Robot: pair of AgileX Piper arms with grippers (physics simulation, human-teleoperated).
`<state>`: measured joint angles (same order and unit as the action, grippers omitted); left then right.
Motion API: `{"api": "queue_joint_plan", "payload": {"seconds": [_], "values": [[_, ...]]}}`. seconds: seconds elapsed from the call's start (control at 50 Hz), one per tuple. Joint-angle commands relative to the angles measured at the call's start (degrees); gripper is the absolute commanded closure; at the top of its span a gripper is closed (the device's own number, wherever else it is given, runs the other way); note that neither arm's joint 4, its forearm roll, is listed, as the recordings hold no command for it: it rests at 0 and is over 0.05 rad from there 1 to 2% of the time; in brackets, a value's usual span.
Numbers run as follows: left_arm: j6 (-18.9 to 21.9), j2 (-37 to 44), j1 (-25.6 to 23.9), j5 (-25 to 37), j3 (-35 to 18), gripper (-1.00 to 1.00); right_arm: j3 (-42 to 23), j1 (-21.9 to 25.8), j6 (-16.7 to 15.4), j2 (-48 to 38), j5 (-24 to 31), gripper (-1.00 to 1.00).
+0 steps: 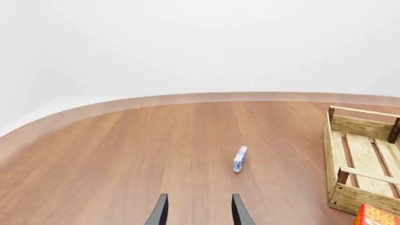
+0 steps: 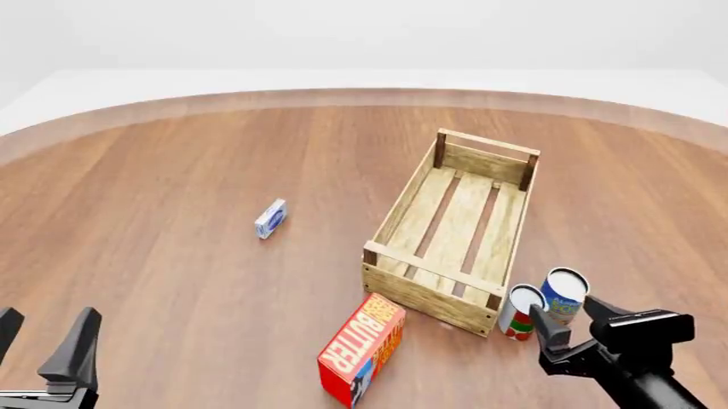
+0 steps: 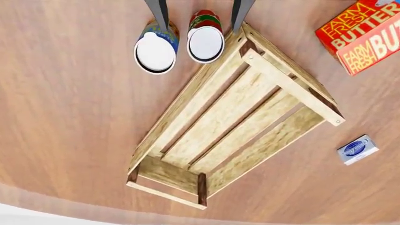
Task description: Pick up the tomato sauce, and put it in the wooden tray.
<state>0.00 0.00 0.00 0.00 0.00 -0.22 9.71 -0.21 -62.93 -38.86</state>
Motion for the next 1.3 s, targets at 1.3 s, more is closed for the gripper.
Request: {"api": "queue_joint_plan", "payload": {"seconds": [1.3], "values": [[0.0, 0.0, 0.0, 0.0, 0.0, -1.0, -1.7, 0.1, 0.0, -21.8, -15.6, -1.0]]}}
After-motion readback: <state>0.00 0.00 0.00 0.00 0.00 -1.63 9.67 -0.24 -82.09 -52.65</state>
